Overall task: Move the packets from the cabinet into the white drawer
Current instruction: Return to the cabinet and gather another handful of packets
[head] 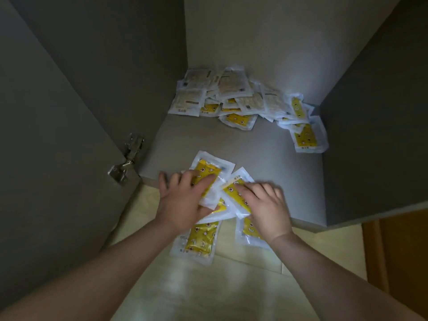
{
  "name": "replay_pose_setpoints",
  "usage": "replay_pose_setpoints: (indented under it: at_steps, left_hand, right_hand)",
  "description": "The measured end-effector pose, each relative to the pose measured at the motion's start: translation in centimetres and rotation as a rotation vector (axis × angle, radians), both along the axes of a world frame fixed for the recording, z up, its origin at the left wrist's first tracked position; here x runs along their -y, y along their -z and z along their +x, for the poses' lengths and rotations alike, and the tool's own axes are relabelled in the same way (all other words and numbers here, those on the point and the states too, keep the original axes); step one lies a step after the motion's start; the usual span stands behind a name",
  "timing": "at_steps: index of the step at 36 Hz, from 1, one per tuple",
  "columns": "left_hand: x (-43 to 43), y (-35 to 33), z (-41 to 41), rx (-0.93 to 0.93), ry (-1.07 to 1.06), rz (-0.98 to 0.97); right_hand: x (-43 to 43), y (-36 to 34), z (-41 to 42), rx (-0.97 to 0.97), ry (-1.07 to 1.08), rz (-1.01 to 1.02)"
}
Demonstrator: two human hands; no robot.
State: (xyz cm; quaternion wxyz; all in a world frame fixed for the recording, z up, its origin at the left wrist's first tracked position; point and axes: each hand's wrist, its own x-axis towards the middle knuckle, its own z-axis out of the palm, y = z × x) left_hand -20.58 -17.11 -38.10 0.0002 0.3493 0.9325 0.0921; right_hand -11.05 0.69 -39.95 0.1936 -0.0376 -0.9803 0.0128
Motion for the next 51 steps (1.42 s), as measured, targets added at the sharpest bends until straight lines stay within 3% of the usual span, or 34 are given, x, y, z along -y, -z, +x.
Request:
replay_pose_setpoints:
  at_steps: [2,6,12,17,22,25,28,30,33,35,41,44,48,51]
  left_hand:
    - [0.2,0.9,0.8,-0.082,-0.007,0.079]
    - [0.3,1.9,2.6,-0.074,-0.011,0.140]
    - [2.5,3.0,4.2,0.149,0.073,0.286]
    - [4.2,3.6,4.7,0.538,-0.222,0.509]
    - [4.4,4.0,3.9,0.684,-0.437,0.456]
    - [4.1,4.6,3.2,0.771,-0.508,0.480]
    - [3.9,4.6,2.7,0.988,-0.581,0.584]
    - [3.8,4.0,2.6,1.167,-0.671,0.770]
    - [4.0,3.1,2.4,1.284,-0.914,0.976]
    - [4.1,2.7,2.3,1.330,-0.936,0.995]
    - [3.5,2.8,3.3,1.212,-0.711,0.484]
    - [3.3,2.6,3.7,1.257,-0.760,0.433]
    - [2.7,2.8,4.8,1.064,-0.760,0.318]
    - [2.2,2.8,5.6,0.963,-0.772,0.286]
  right_hand:
    - [0.0,-0.3,0.2,-0.052,0.010,-0.006]
    - [0.8,-1.3,0.7,-0.034,0.103,-0.135]
    - [2.9,-3.5,0.8,0.144,0.432,-0.681]
    - [2.7,-4.0,0.5,-0.060,0.658,-1.068]
    - [2.1,-4.7,-0.5,-0.381,0.855,-1.385]
    - [2.9,-4.6,-0.6,-0.318,0.761,-1.536]
    - [4.9,-2.8,-0.3,-0.096,0.638,-1.541]
    - [6.2,-1.2,-0.1,0.028,0.658,-1.484]
    - [7.2,0.5,0.3,0.059,0.771,-1.452]
    - [7.7,1.0,0.3,0.066,0.805,-1.433]
    - [8.3,1.2,-0.6,0.127,0.793,-1.334]
    - [8.6,1.4,-1.0,0.169,0.776,-1.268]
    - [8.9,1.1,-0.7,0.308,0.663,-1.108]
    - [9.1,0.9,-0.7,0.322,0.618,-1.168]
